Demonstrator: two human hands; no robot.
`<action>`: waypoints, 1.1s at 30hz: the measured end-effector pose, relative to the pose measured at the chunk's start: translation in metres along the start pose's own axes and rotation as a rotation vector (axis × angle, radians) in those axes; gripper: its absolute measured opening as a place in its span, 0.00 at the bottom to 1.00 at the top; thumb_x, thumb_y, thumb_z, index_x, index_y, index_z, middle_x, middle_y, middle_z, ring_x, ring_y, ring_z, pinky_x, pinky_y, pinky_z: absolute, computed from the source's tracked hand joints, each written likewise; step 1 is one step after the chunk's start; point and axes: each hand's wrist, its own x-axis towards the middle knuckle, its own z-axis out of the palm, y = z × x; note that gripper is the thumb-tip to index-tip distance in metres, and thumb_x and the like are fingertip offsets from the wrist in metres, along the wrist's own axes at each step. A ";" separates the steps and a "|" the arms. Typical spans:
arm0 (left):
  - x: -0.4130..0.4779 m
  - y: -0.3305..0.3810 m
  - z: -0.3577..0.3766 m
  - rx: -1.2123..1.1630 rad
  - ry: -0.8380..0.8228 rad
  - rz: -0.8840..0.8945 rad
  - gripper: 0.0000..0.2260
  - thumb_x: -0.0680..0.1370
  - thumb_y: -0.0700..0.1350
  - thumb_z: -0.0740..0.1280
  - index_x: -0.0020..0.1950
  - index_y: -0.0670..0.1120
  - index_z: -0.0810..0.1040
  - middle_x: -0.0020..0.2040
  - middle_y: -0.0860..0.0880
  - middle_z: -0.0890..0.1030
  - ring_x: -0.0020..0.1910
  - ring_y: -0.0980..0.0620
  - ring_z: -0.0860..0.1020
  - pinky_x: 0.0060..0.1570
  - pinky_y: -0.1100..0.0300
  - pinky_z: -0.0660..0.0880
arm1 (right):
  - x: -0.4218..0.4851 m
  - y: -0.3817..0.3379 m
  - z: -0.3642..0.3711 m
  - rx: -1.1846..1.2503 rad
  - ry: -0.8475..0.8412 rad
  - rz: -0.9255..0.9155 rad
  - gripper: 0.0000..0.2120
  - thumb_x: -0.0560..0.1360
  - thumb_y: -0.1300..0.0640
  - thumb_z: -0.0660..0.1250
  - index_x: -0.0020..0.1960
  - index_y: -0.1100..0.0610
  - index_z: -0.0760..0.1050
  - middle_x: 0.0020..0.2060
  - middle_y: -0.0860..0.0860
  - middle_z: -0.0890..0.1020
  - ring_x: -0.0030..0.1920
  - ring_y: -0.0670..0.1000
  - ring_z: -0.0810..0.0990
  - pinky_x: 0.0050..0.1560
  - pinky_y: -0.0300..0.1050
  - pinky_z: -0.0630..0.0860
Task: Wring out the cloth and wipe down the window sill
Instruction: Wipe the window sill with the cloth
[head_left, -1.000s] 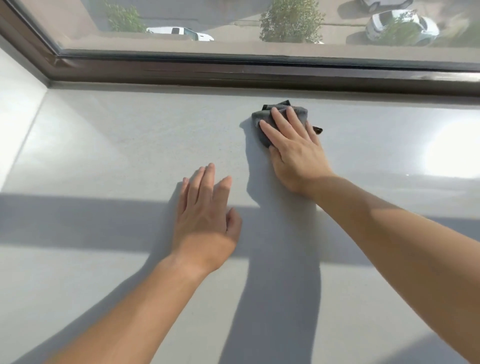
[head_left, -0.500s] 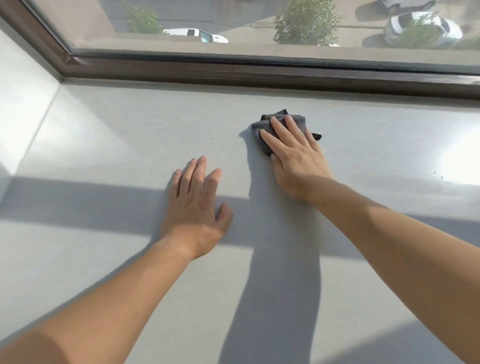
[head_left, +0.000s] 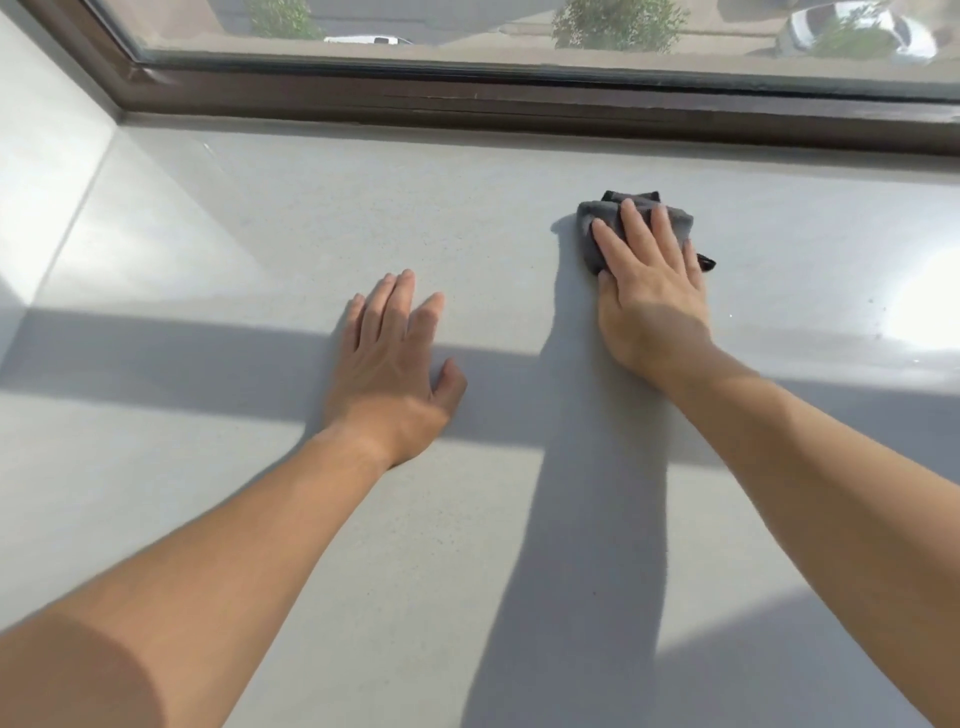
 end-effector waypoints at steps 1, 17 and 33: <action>-0.001 0.001 0.002 0.004 0.001 -0.002 0.30 0.76 0.57 0.50 0.76 0.47 0.59 0.81 0.42 0.53 0.80 0.46 0.46 0.78 0.45 0.43 | 0.000 0.008 -0.003 0.009 0.012 0.087 0.25 0.83 0.53 0.52 0.80 0.46 0.57 0.82 0.48 0.52 0.81 0.54 0.43 0.79 0.58 0.43; -0.005 0.001 0.003 0.025 -0.046 -0.012 0.32 0.75 0.58 0.46 0.77 0.48 0.57 0.81 0.42 0.51 0.80 0.46 0.44 0.78 0.45 0.42 | -0.071 -0.033 0.015 -0.017 0.016 0.083 0.26 0.83 0.52 0.51 0.80 0.47 0.56 0.82 0.48 0.51 0.81 0.54 0.42 0.79 0.57 0.41; -0.075 0.026 -0.004 -0.143 0.162 -0.016 0.15 0.77 0.47 0.60 0.60 0.44 0.79 0.65 0.43 0.76 0.68 0.43 0.69 0.75 0.42 0.54 | -0.176 -0.056 0.030 -0.065 -0.030 -0.196 0.25 0.82 0.52 0.54 0.79 0.49 0.60 0.81 0.50 0.57 0.81 0.56 0.48 0.79 0.61 0.48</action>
